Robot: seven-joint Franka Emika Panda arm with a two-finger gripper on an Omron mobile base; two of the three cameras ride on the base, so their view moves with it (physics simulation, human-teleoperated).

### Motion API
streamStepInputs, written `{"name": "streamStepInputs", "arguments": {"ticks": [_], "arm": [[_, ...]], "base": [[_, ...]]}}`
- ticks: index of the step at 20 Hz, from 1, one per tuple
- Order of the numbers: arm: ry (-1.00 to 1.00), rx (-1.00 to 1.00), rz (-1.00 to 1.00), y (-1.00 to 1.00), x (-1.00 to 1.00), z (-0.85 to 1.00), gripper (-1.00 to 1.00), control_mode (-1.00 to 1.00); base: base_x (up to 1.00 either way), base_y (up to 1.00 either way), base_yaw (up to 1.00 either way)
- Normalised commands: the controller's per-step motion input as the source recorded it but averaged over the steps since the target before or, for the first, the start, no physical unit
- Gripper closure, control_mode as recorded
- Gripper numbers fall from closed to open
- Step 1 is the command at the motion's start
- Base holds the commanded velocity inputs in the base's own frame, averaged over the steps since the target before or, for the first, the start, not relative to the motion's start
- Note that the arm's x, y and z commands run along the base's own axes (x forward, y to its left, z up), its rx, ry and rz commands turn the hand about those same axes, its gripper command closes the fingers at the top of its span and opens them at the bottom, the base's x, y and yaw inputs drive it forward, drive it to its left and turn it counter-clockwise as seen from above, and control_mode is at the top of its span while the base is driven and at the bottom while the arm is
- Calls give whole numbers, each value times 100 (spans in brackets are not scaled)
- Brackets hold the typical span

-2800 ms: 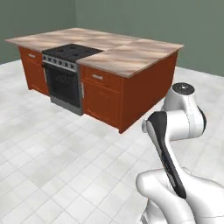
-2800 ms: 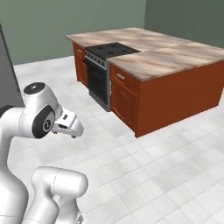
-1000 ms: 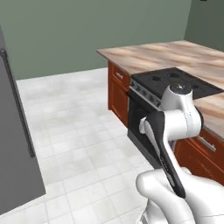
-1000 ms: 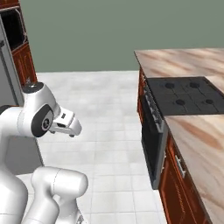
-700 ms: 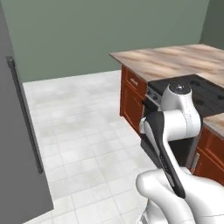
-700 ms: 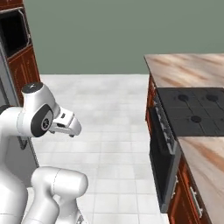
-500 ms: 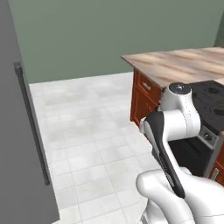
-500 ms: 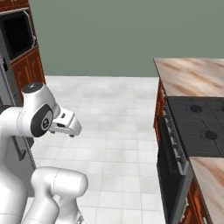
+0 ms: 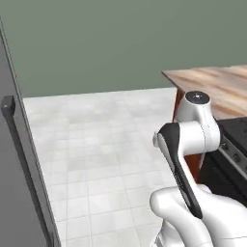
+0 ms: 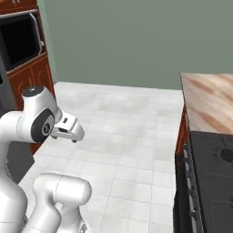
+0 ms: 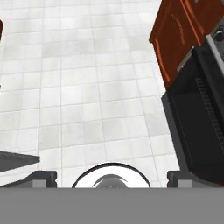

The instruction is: Take a sugar cube from the saucer and place it inside the coffee. Then, grab milk from the fridge and place it next to the coffee on the counter to sweeten the coffee.

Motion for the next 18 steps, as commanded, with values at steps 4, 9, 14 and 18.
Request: {"name": "streamStepInputs", "arguments": {"ticks": [4, 9, 14, 18], "arm": [[0, 0, 0, 0, 0, 0, -100, 100], [0, 0, 0, 0, 0, 0, -100, 100], [0, 0, 0, 0, 0, 0, -100, 100], [0, 0, 0, 0, 0, 0, -100, 100]], "base": [[100, -45, 35], [100, -29, 45], [100, -30, 56], [100, -35, 67]]}}
